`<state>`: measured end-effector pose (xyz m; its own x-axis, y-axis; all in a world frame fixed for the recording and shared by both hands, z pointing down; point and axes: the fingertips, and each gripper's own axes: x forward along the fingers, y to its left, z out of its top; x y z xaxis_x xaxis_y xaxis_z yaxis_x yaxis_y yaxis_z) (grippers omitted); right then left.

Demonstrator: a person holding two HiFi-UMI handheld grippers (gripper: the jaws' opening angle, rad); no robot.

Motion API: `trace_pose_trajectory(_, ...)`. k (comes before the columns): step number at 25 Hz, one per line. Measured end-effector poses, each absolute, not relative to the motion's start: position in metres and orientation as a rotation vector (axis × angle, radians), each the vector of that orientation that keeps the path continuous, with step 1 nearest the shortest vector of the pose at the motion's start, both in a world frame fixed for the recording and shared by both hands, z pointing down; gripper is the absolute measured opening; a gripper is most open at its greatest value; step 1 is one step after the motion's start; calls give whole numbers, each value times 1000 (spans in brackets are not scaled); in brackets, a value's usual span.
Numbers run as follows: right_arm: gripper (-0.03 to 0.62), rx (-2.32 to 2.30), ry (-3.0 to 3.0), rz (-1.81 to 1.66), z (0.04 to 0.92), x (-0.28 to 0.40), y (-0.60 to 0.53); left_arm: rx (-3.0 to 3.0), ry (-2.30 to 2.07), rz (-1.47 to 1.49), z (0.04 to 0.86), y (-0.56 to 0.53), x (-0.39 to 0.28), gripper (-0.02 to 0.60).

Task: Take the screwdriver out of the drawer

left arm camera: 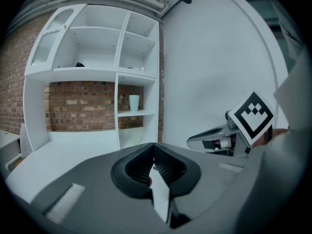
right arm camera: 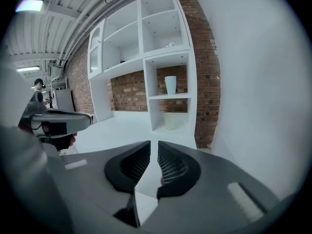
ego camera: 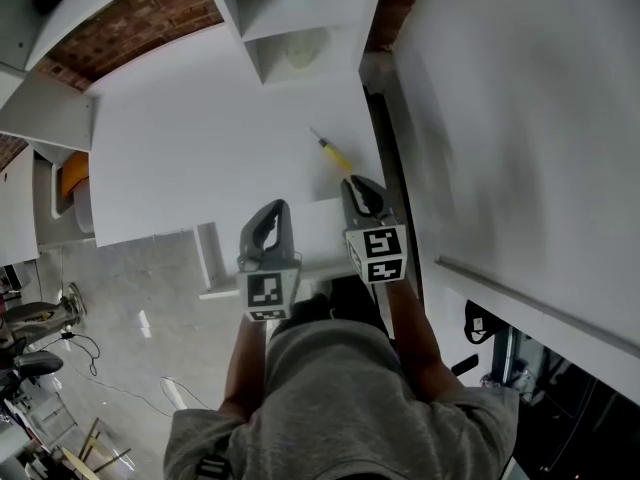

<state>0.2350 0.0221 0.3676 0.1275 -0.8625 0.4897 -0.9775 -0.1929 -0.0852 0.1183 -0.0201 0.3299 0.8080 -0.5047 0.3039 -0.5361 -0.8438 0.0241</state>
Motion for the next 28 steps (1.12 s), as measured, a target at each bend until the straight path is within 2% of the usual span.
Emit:
trace_pose_trajectory(13,4,2254,-1803,516,322,175,89,2986,-754,313,289,39,79,12)
trace_pose_trajectory(28,3,2266,-1767,405,307,119,137,3008,-698,291,281,81,31,12)
